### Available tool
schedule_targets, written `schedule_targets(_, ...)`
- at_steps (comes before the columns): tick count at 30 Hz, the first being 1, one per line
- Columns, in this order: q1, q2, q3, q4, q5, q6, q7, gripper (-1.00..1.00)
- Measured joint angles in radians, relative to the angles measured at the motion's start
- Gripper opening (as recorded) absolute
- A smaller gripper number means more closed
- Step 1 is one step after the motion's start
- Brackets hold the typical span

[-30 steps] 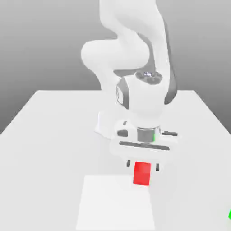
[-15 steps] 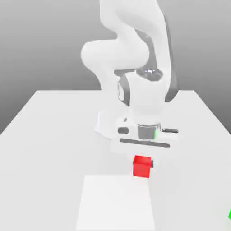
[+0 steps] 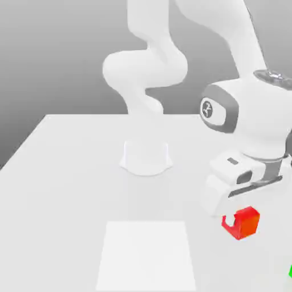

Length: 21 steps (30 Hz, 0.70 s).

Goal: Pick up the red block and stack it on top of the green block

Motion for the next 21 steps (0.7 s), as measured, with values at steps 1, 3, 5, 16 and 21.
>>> schedule_targets(1, 0.005, 0.022, 0.013, 0.036, -0.004, -0.016, -0.039, -1.0)
schedule_targets(3, 0.019, 0.065, 0.038, 0.109, -0.011, -0.049, -0.12, -1.0)
schedule_targets(5, 0.03, 0.108, 0.066, 0.182, -0.017, -0.082, -0.201, -1.0)
schedule_targets(16, 0.078, 0.284, 0.058, 0.285, -0.081, -0.017, -0.269, 1.0)
schedule_targets(21, 0.062, 0.203, 0.082, 0.281, -0.041, -0.091, -0.298, 1.0)
